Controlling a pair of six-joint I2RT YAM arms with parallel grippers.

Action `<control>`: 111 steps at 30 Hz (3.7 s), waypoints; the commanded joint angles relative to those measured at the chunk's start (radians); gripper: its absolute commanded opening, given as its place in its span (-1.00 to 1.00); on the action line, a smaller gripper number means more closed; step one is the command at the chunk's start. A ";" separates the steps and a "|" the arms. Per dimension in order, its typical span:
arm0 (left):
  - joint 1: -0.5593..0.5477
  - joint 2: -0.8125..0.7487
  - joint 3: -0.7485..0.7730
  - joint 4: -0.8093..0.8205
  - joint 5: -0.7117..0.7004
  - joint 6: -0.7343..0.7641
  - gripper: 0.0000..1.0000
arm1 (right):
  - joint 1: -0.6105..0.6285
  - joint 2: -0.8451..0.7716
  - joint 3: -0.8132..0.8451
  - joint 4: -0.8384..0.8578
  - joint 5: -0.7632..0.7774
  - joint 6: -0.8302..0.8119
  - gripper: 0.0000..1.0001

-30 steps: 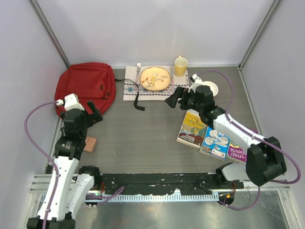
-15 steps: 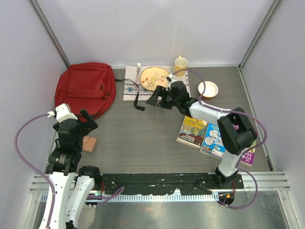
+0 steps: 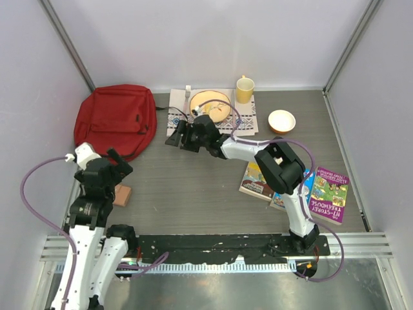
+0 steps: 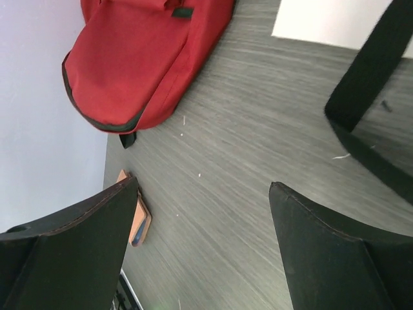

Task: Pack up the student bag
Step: Pick up the student bag at the center of the board, then place the student bag at the center of the board.

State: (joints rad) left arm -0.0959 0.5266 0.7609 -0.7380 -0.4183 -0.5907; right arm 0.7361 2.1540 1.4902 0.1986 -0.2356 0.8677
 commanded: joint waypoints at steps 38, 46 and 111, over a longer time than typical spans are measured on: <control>0.239 1.044 0.138 0.600 0.064 -0.339 0.24 | -0.153 -0.655 -0.539 0.398 -0.195 0.109 0.86; 0.239 0.889 0.003 0.686 0.167 -0.327 -1.00 | -0.201 -0.640 -0.558 0.398 -0.203 0.117 0.86; 0.239 -0.048 -0.024 0.443 1.046 -0.089 -1.00 | -0.110 -0.096 -0.423 0.725 -0.324 0.572 0.87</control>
State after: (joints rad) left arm 0.1394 0.5228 0.7418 -0.3786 0.5312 -0.6292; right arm 0.5991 2.0159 1.0149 0.7708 -0.5442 1.3029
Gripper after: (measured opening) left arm 0.045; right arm 0.934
